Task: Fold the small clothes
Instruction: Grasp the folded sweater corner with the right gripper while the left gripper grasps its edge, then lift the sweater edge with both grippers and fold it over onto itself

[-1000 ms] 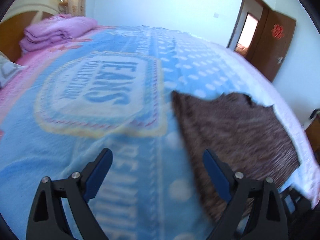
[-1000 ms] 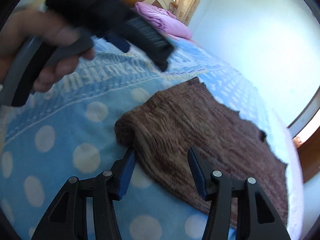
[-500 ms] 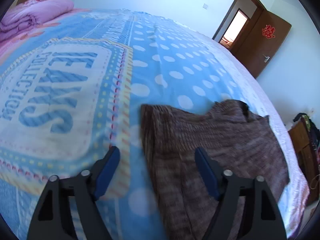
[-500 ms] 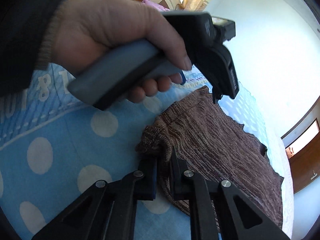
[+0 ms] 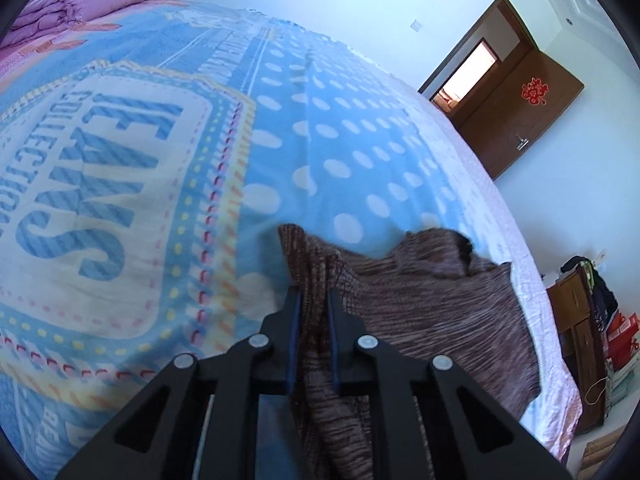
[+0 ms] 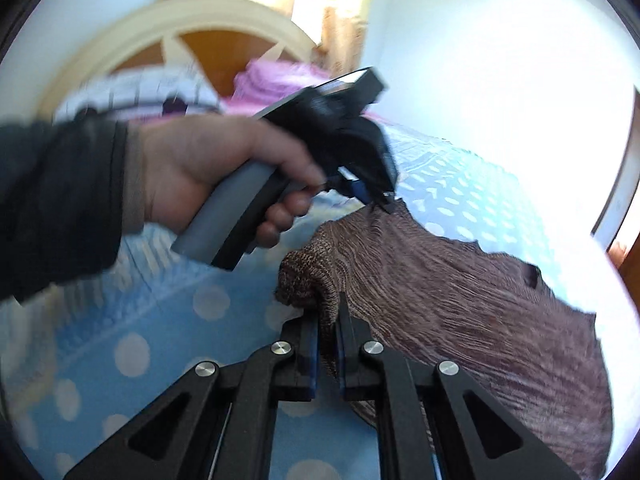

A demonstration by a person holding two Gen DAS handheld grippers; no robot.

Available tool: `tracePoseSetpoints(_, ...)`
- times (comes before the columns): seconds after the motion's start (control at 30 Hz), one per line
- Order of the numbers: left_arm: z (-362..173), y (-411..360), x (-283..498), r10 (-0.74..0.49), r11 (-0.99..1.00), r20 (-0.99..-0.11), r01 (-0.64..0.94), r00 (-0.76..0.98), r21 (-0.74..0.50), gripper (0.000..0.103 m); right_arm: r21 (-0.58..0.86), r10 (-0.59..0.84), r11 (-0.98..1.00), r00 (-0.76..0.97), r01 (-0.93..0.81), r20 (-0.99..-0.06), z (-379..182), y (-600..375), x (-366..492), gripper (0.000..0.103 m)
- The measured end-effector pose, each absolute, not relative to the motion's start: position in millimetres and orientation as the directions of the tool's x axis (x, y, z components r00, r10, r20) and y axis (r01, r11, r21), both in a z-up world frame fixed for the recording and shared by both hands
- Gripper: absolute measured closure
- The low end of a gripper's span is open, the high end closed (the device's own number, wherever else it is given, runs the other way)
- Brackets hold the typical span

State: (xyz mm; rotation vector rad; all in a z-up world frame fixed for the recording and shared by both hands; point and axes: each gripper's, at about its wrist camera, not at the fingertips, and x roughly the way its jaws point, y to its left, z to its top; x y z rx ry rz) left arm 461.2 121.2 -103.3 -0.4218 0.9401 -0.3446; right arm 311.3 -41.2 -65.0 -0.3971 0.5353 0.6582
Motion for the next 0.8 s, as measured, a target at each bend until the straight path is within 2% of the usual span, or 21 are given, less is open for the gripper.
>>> tracePoseSetpoints(0.47,-29.9,41.0,457.5,-0.523,0.839,-0.623,0.221,0.582,-0.497,0.091,0.043,0.492,0.84,0.727,-0.54,-0.48,-18.2,-148.9,312.5,0.098)
tracePoseSetpoints(0.63,-15.6,-2.9,458.9,-0.557,0.824,-0.611,0.282,0.562,-0.491,0.091,0.127,0.47,0.875,0.759,-0.467,-0.449,-10.6,-195.6,311.6,0.098)
tracePoseSetpoints(0.8,-12.5,-48.1,464.6,-0.584,0.81,-0.612,0.332,0.533,-0.484,0.091,0.177,0.434,0.9,0.776,-0.399,-0.457,-13.8,-237.3,312.3,0.098)
